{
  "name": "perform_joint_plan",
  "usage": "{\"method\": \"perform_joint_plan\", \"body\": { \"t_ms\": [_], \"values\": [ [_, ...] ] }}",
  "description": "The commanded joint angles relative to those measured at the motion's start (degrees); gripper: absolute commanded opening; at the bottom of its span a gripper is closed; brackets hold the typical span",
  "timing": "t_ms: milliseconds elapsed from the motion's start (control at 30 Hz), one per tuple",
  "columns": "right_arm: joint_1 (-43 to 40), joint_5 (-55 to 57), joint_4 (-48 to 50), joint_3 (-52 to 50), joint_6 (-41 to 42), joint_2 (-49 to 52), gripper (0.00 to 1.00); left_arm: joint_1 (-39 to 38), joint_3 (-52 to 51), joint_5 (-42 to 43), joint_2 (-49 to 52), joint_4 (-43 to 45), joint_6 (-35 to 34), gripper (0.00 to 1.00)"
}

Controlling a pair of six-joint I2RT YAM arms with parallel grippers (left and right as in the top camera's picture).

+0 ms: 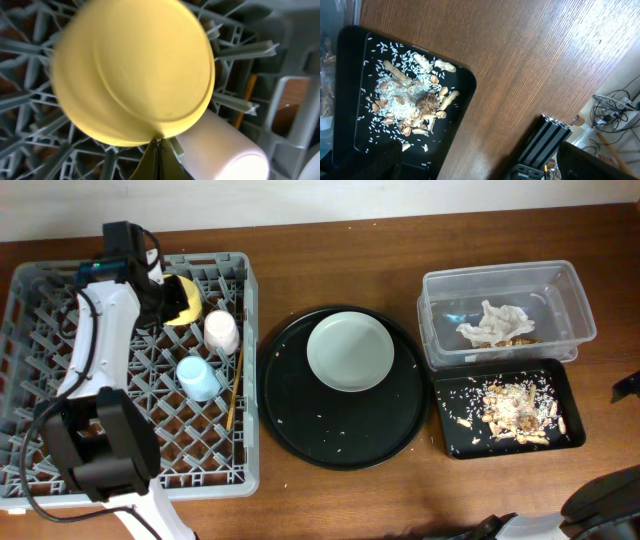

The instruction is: Sort waste into correct bins and load items into the dishwasher rack

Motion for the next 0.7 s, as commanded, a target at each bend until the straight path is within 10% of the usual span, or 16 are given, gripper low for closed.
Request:
{"method": "perform_joint_plan", "body": {
  "t_ms": [0,100,133,167,267,367,667],
  "values": [
    [-0.09,0.26,0.02,0.33,0.04,-0.74,0.99,-2.58,7.19,-0.42,-8.94,-2.03,0.74,0.0],
    [-0.09,0.26,0.02,0.33,0.07,-0.74,0.99,-11.76,7.45,-0.42,-15.1,-2.99,0.74,0.31],
    [-0.09,0.26,0.0,0.33,0.04,-0.74,0.99,-15.85,7.45,-0.42,-15.23,-3.78,0.74,0.54],
    [-0.09,0.26,0.0,0.33,0.07,-0.74,0.99,-20.87,7.15,-0.44,-14.91,-5.07,0.74,0.99],
    [-0.09,0.26,0.02,0.33,0.04,-0.74,0.99,-30.53,5.38,-0.46,-13.09,-5.27,0.74,0.96],
    [-0.09,0.26,0.0,0.33,0.04,-0.74,0.99,-40.09,4.33,-0.48,-5.88,-5.03,0.74,0.5],
    [-0.09,0.26,0.0,0.33,0.04,-0.74,0.99,-51.47,4.33,-0.5,14.62,6.08,0.52,0.36]
  ]
}}
